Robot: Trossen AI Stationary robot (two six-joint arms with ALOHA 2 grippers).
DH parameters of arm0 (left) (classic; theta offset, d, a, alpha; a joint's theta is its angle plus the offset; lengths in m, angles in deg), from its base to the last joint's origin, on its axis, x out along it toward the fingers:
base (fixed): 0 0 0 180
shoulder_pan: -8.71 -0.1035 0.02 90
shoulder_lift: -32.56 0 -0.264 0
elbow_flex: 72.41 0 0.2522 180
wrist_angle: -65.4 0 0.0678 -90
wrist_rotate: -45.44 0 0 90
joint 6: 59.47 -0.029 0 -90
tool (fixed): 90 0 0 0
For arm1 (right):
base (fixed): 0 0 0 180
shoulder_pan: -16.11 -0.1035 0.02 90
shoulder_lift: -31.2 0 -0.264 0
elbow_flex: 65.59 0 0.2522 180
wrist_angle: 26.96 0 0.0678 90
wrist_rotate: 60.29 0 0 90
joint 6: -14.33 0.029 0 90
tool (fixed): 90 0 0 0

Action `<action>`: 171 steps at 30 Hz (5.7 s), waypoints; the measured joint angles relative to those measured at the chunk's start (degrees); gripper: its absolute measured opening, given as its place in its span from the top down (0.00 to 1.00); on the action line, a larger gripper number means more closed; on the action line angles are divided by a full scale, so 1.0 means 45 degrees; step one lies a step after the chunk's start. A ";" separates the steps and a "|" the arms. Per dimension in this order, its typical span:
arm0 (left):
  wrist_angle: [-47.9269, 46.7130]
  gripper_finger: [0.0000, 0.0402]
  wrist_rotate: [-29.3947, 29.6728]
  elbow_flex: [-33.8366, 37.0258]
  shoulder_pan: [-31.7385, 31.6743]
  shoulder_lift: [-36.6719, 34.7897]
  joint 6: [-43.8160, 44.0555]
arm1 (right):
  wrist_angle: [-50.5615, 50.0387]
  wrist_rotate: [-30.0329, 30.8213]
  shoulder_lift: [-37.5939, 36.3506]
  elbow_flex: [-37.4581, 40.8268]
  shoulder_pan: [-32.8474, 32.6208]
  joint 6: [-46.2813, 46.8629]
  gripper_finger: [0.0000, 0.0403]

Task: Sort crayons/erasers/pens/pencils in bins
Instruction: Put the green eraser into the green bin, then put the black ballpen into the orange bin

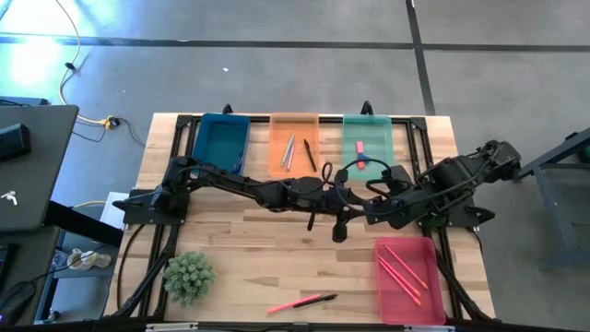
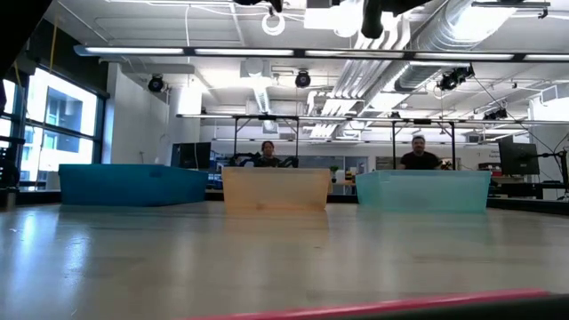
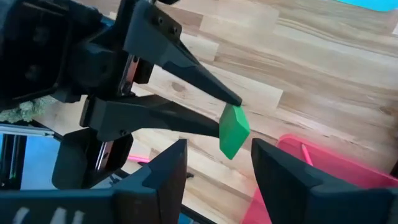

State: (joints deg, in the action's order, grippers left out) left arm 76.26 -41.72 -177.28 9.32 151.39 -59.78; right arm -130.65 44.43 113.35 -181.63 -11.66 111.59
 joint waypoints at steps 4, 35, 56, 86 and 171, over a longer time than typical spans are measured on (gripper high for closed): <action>0.0196 0.81 0.0182 0.0000 0.0000 0.0000 -0.0002 | -0.0005 0.0005 0.0005 0.0000 0.0000 0.0094 0.62; 0.0379 0.81 0.0455 0.0005 0.0005 0.0010 -0.0657 | -0.0049 0.0296 0.0092 0.0000 0.0257 0.0186 0.99; -0.0813 0.52 -0.0167 0.0000 -0.0071 -0.0025 -0.0744 | 0.0029 0.0393 0.0102 0.0000 0.0262 -0.0055 1.00; -0.9328 0.47 -0.0478 0.0009 -0.3394 -0.3625 -0.2521 | -0.0029 0.3597 -0.1311 0.0000 0.4005 -0.5304 1.00; -1.1414 0.47 0.0548 0.2895 -0.5537 -0.5066 -0.1098 | 1.1982 -0.7139 -0.2019 1.3358 1.5740 -1.7051 0.68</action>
State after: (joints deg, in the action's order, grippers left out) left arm 24.90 -39.26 -164.25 -15.60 128.59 -64.72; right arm -76.73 12.30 104.26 -121.51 59.17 34.86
